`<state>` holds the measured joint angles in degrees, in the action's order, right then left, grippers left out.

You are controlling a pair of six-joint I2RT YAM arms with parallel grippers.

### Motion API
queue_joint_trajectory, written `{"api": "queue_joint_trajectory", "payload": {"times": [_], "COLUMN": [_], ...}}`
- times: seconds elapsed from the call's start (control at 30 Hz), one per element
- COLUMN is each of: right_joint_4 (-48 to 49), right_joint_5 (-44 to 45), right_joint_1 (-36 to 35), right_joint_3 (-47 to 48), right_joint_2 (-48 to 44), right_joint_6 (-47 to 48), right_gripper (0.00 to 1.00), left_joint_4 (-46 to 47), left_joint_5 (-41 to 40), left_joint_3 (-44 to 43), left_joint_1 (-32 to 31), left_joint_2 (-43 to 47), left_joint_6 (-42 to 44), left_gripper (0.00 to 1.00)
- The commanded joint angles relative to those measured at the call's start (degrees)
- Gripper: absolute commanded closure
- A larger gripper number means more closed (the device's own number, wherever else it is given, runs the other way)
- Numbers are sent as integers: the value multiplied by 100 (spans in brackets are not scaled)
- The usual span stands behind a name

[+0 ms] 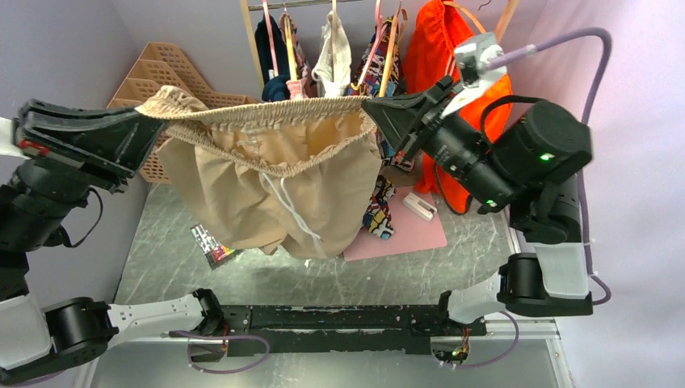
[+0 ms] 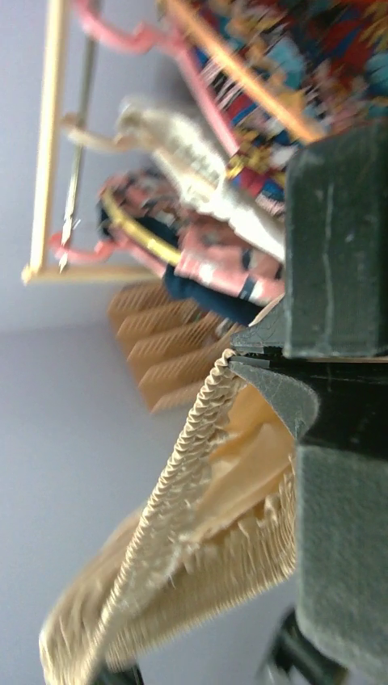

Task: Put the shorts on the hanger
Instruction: Adjust the shorts at the center of the board.

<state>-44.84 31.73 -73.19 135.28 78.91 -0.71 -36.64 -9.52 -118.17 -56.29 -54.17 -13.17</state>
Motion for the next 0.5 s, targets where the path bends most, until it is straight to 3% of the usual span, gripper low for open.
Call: {"api": "queue_joint_trajectory", "payload": {"times": [0.0,0.1,0.2,0.37,0.47], "right_joint_4": [1247,1617,1663,1066,613], "right_joint_5": [-2239,-2670,-1938,1042,1954], "right_joint_1": [21,18,19,22,23], "right_joint_3": [-216,-807,-1411,-1858,-2086], "right_joint_2": [-763,-1192,-1416,-877,-476], "right_joint_6": [434,361,395,269,55], "right_gripper": [100,100,100,100,100], "left_joint_4": [1110,1628,1783,1148,386], "left_joint_5": [1610,2302,2131,268,-1281], "left_joint_3": [-474,280,1061,1848,1942], "left_joint_1": [29,27,29,28,1], "left_joint_2": [8,480,916,1078,845], "left_joint_6": [347,377,413,487,255], "left_gripper": [93,93,93,93,93]}}
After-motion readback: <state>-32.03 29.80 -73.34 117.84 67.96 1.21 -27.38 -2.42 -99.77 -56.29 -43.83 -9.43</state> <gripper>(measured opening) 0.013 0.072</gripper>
